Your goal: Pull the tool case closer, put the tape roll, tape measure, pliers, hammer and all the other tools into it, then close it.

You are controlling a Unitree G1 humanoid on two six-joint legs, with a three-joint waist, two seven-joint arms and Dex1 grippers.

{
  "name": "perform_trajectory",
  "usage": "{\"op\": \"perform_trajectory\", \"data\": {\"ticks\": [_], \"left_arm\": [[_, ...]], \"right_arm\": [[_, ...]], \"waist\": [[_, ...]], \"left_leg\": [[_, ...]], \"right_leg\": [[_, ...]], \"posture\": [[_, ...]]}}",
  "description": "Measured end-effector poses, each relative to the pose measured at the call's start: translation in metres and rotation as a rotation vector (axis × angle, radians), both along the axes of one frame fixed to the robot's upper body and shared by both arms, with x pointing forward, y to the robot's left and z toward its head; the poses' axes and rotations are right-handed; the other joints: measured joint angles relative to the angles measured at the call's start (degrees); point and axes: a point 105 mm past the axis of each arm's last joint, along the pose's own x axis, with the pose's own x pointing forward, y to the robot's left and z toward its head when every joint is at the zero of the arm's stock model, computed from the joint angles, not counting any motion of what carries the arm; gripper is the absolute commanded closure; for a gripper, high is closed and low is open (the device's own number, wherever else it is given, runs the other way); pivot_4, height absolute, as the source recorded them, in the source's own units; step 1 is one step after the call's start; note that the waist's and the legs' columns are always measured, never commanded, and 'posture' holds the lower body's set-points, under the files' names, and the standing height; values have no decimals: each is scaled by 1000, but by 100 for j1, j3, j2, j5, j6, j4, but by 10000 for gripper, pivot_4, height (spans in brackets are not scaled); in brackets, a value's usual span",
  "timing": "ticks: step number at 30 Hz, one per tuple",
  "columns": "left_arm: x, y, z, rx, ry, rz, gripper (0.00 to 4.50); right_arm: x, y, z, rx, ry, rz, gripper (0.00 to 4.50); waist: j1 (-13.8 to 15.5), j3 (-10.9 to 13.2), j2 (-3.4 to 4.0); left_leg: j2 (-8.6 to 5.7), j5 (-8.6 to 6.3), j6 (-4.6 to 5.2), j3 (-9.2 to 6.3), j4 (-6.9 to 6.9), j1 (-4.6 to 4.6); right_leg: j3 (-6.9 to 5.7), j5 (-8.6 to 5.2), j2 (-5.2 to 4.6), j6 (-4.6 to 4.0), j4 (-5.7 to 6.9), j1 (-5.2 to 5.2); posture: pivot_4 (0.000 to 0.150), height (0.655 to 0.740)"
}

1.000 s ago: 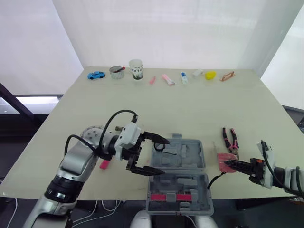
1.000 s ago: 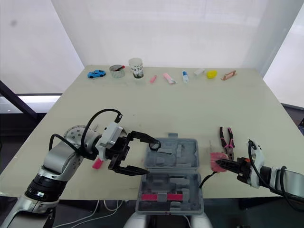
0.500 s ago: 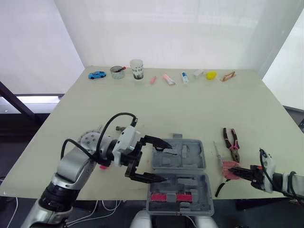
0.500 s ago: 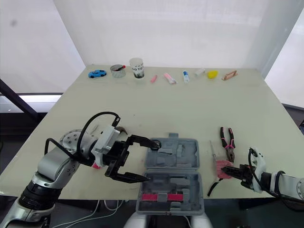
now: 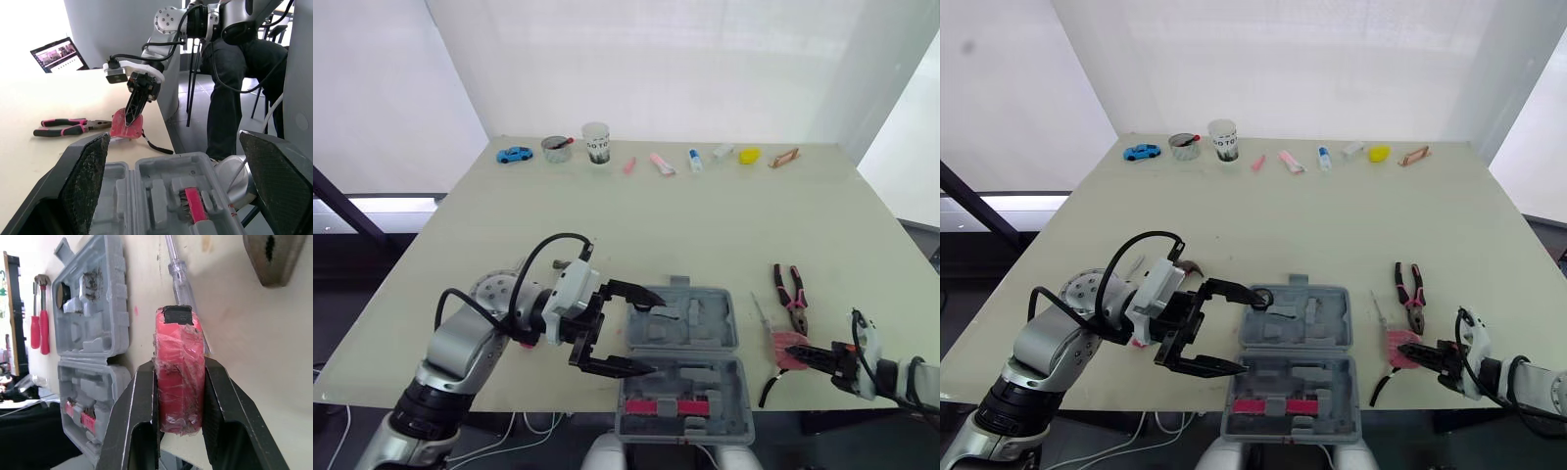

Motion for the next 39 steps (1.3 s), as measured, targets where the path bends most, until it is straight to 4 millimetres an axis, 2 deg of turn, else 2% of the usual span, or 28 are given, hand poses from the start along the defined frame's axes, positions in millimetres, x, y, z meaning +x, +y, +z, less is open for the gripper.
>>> {"op": "perform_trajectory", "data": {"ticks": [6,15,17,20,21,23,24,33,39], "left_arm": [[-1,0,1,-8,5,-8,0],[-3,0,1,-11,13,-22,0],[-5,-1,3,-8,9,-32,0],[-7,-1,4,-13,18,-42,0],[-8,-1,4,-13,21,-42,0],[-9,0,3,-11,29,-42,0],[-9,0,3,-9,30,-41,0],[-7,10,2,-20,37,15,0],[-7,15,4,-38,52,44,0]], "right_arm": [[-3,-12,-10,-34,35,-29,39756],[2,-4,-11,-17,30,-9,39756],[2,0,-12,-3,39,2,28615],[2,0,-12,-8,45,8,16306],[2,1,-12,-7,48,10,13435],[2,1,-9,5,38,15,3848],[2,1,-7,11,32,19,474],[-13,-31,0,-93,2,13,474],[-15,-41,15,-129,-123,53,474]], "waist": [[-6,0,0],[-19,-1,-1],[-11,-1,-1],[-8,-1,-1],[-6,-1,-1],[-7,-1,-1],[-7,-2,-1],[7,-2,0],[-7,-2,1]], "left_leg": [[0,0,0,1,0,1],[1,0,0,0,0,3],[1,0,0,0,0,2],[1,0,0,0,0,1],[1,0,0,0,0,2],[1,0,0,0,0,2],[1,0,0,0,0,3],[-4,0,0,0,0,3],[-3,0,0,-1,0,4]], "right_leg": [[1,0,1,0,1,0],[1,0,4,0,3,0],[2,0,4,0,1,0],[3,0,4,0,1,0],[3,0,4,0,1,0],[1,0,4,0,1,1],[2,0,4,0,1,1],[2,-1,3,1,-2,5],[3,-2,6,3,0,5]], "posture": [[1500,7400],[1500,7400],[1500,7400],[1500,7400],[1500,7400],[1500,7400],[1500,7400],[1500,7400],[1500,7400]]}}
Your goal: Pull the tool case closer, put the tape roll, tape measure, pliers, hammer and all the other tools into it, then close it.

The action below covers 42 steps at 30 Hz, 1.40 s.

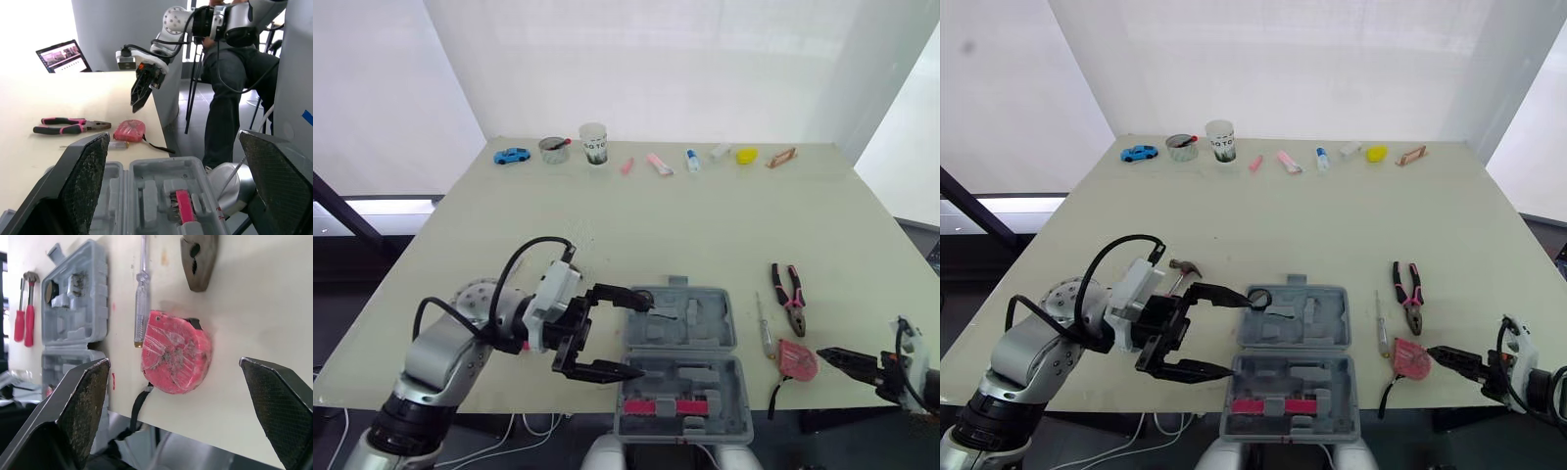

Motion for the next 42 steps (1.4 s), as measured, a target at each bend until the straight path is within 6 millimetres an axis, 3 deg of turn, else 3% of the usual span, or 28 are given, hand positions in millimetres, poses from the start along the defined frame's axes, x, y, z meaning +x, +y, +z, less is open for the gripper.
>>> {"op": "perform_trajectory", "data": {"ticks": [5,8,13,17,24,40,42], "left_arm": [[0,6,1,13,4,20,0],[0,8,2,14,0,27,0],[-2,7,3,17,-5,27,0],[-3,6,4,26,-18,26,0],[-3,11,7,49,-30,48,0],[-6,11,7,54,-25,54,0],[-6,11,7,55,-25,55,0]], "right_arm": [[-5,-6,0,-324,-258,259,474],[-5,8,4,-380,-459,435,474],[-2,27,-7,-470,-612,666,474],[10,38,-20,-506,-678,703,474],[20,30,-40,-575,-655,730,474],[32,34,-48,-622,-685,776,474],[32,34,-48,-620,-691,778,5854]], "waist": [[7,-1,1],[-9,-1,3],[-6,0,1],[3,2,5],[3,3,7],[-12,2,5],[-15,2,4]], "left_leg": [[0,0,0,1,0,0],[0,0,-1,1,1,7],[0,0,-1,4,2,16],[0,1,-2,6,1,21],[0,1,-2,9,2,27],[2,0,-2,14,-4,78],[3,0,-2,13,-4,80]], "right_leg": [[-1,-12,-1,21,-4,1],[3,-12,0,20,1,2],[2,-7,-1,10,0,14],[3,-1,-1,-1,1,18],[7,0,-1,-2,4,21],[25,-1,0,-4,11,56],[27,-1,0,-4,12,56]], "posture": [[1500,7400],[1500,7400],[1500,7400],[1500,7400],[1500,7400],[1500,7400],[1500,7400]]}}
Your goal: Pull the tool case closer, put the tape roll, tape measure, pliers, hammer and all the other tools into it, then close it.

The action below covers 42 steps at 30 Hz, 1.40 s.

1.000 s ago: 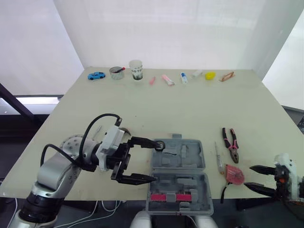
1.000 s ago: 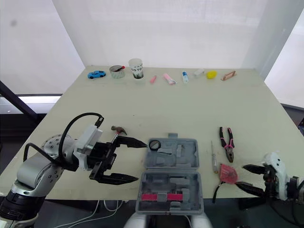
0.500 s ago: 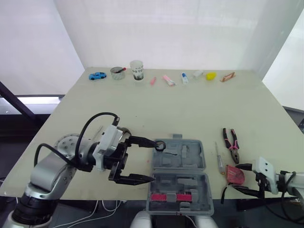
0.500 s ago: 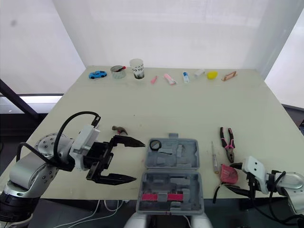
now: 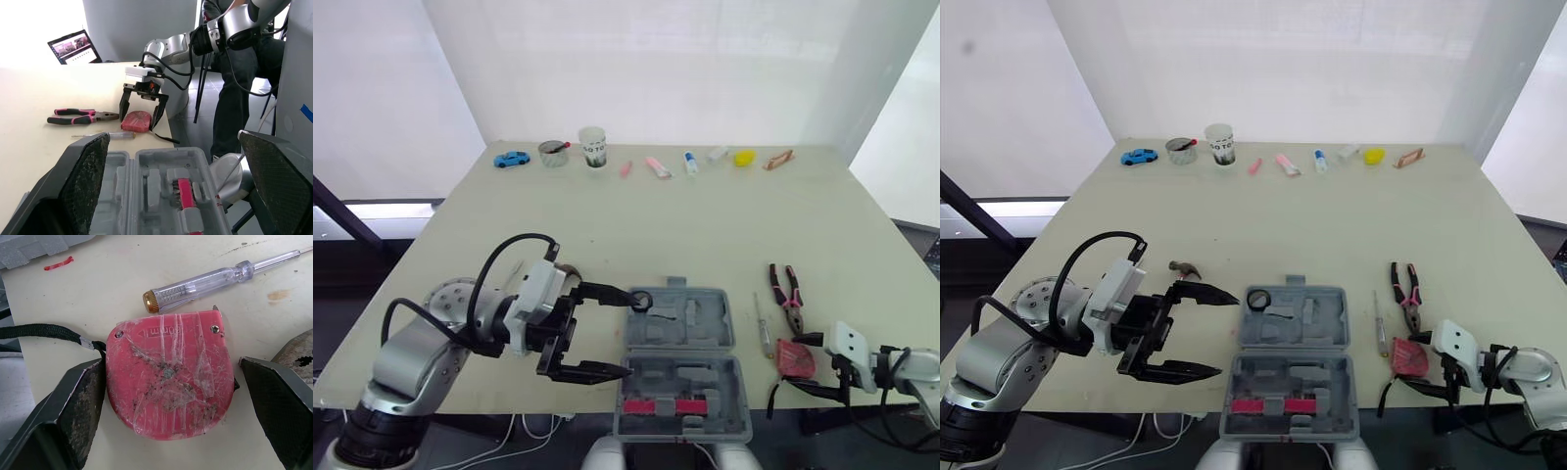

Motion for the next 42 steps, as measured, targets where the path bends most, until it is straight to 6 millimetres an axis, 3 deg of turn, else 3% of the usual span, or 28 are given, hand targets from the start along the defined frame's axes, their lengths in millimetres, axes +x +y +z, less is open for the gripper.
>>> {"op": "perform_trajectory", "data": {"ticks": [3,14,20,24,29,35,42], "left_arm": [[0,0,0,1,0,0,0],[0,0,0,3,0,-4,0],[1,1,0,0,1,5,0],[5,3,-1,-11,-4,26,0],[11,8,-3,-13,-19,69,0],[22,23,-4,0,-36,160,0],[30,40,-6,13,-55,258,0]], "right_arm": [[0,5,-1,18,-7,12,15254],[-4,3,2,-12,-41,50,15221],[4,8,30,-66,-45,89,15221],[22,27,66,-72,-72,121,15221],[46,67,100,-82,-93,185,15221],[62,98,102,-180,-30,200,15221],[64,121,100,-330,2,257,15221]], "waist": [[-2,0,0],[10,1,1],[-8,6,10],[-2,7,11],[4,8,12],[43,10,12],[12,12,14]], "left_leg": [[1,0,0,0,0,2],[1,0,0,-1,-1,2],[1,0,0,2,-2,2],[2,0,0,0,-3,1],[1,0,0,0,-4,-3],[1,0,0,1,-8,-20],[3,-1,0,0,-11,-20]], "right_leg": [[3,0,1,0,1,0],[7,0,1,0,0,-1],[15,0,1,1,5,-7],[12,0,2,0,6,-9],[12,0,2,0,4,-13],[1,-1,-1,-1,-5,-24],[0,-1,-1,-2,-4,-27]], "posture": [[1500,7400],[1500,7400],[1500,7400],[1500,7400],[1500,7400],[1500,7400],[1500,7400]]}}
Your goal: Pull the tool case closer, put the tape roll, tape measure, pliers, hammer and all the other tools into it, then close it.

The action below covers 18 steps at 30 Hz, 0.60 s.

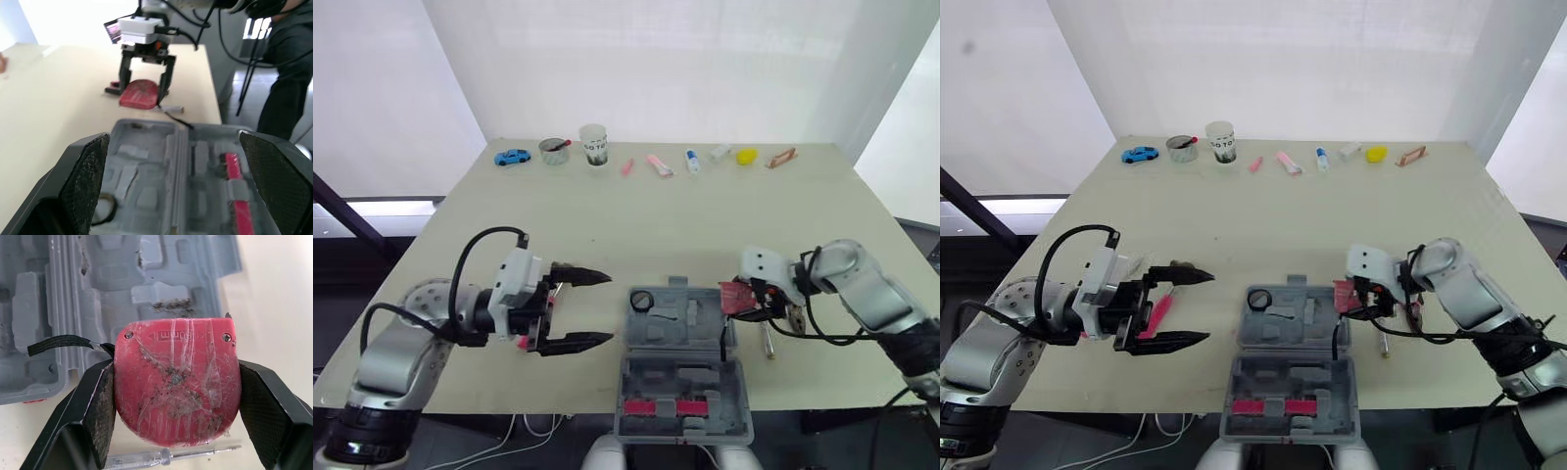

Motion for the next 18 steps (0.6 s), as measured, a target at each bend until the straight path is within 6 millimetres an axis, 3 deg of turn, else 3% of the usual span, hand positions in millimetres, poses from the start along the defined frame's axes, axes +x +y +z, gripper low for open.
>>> {"op": "perform_trajectory", "data": {"ticks": [6,18], "left_arm": [[1,17,-8,36,13,72,0],[1,23,-9,58,-3,80,0]], "right_arm": [[10,20,-8,-99,-27,32,15221],[20,26,-33,-276,-40,74,15221]], "waist": [[-15,2,2],[-18,4,4]], "left_leg": [[2,0,0,3,0,1],[2,0,-1,13,-1,-11]], "right_leg": [[1,0,0,-1,3,-4],[-8,0,-1,-1,6,-14]], "posture": [[1500,7400],[1500,7400]]}}
